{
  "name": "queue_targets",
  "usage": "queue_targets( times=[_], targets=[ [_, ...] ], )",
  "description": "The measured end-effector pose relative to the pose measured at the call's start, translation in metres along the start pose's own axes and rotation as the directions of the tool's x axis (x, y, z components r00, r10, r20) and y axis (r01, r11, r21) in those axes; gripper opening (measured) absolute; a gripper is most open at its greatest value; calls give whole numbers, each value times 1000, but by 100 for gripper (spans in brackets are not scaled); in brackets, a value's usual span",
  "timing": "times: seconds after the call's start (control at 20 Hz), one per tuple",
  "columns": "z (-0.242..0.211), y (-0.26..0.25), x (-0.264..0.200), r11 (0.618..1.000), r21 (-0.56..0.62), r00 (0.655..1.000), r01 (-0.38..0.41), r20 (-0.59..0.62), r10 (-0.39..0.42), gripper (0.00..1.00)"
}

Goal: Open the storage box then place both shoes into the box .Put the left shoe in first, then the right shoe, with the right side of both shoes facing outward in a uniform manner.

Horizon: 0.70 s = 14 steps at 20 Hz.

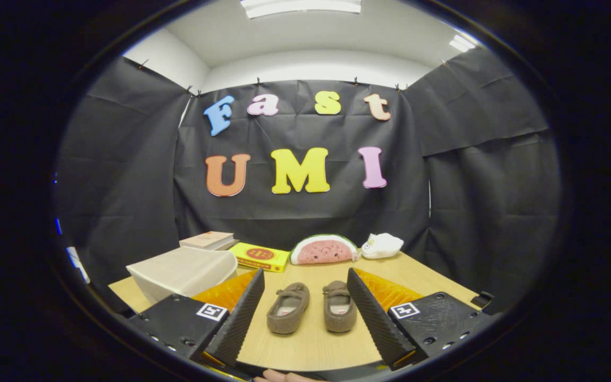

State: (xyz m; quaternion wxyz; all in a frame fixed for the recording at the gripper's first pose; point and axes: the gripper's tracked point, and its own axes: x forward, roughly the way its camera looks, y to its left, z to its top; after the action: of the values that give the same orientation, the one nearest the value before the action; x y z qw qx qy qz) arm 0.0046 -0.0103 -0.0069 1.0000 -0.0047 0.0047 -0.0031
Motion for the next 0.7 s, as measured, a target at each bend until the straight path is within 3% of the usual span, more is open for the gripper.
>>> queue_targets(
  times=[0.35, 0.7],
  targets=[
    [-13, 11, 46, 999, 12, 997, -34, -65, 35, 95],
    [-45, 62, 126, 983, 86, 958, -164, -225, 180, 95]
  ],
)
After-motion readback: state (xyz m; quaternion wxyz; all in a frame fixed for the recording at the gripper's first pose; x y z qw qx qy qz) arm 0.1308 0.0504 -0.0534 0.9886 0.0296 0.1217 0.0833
